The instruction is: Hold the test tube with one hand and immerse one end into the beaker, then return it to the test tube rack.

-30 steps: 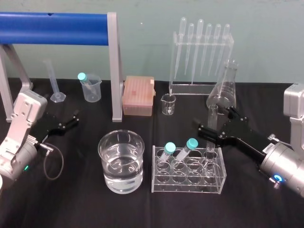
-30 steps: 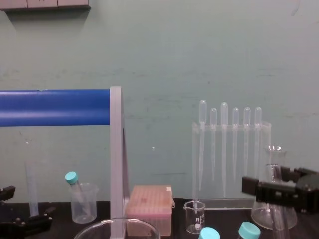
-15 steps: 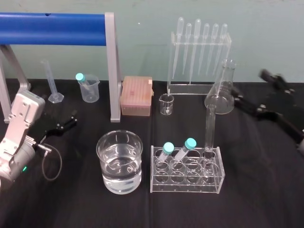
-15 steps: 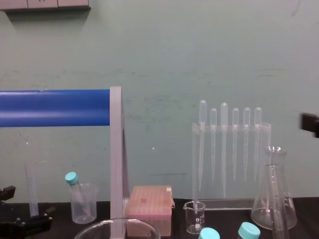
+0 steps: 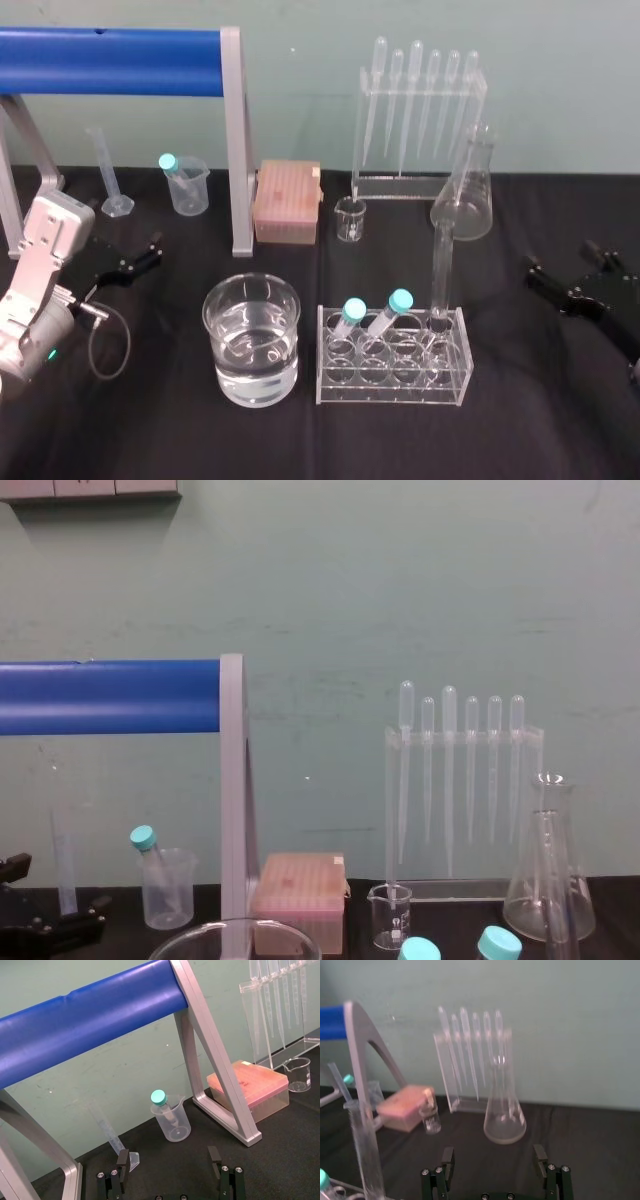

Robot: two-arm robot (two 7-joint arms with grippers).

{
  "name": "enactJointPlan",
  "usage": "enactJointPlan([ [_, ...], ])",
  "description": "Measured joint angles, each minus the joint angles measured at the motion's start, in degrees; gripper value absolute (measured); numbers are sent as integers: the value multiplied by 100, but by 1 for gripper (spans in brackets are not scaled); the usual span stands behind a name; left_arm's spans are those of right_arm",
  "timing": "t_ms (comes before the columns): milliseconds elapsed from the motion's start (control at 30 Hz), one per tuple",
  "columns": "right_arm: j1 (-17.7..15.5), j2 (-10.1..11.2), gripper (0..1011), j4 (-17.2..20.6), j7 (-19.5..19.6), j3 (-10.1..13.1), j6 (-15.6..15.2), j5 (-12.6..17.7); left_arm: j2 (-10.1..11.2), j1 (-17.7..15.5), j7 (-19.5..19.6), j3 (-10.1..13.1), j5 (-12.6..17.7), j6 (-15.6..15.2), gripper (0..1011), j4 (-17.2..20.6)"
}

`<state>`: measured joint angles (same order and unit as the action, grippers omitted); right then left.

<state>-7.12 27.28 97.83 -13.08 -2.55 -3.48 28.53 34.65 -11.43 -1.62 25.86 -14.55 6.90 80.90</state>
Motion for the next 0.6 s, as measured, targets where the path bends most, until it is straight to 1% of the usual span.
enactJointPlan([
  [33, 27, -23, 1000, -75, -26, -14, -30, 20, 0, 0, 0, 0, 0, 0, 1000, 0],
  [67, 85, -67, 1000, -243, -78, -49, -84, 53, 0, 0, 0, 0, 0, 0, 1000, 0],
  [133, 160, -100, 1000, -399, -130, -89, -126, 79, 0, 0, 0, 0, 0, 0, 1000, 0],
  [167, 247, -123, 1000, -533, -188, -135, -158, 91, 0, 0, 0, 0, 0, 0, 1000, 0],
  [200, 247, -123, 1000, -533, -188, -135, -158, 91, 0, -1, 0, 0, 0, 0, 1000, 0],
  [300, 465, -146, 1000, -799, -315, -236, -184, 100, 0, 0, 0, 0, 0, 0, 1000, 0],
  [433, 681, -144, 1000, -962, -446, -342, -185, 85, 0, 0, 0, 0, 0, 0, 1000, 0],
  [600, 651, -143, 1000, -950, -441, -332, -183, 84, 0, 0, 0, 0, 0, 0, 1000, 0],
])
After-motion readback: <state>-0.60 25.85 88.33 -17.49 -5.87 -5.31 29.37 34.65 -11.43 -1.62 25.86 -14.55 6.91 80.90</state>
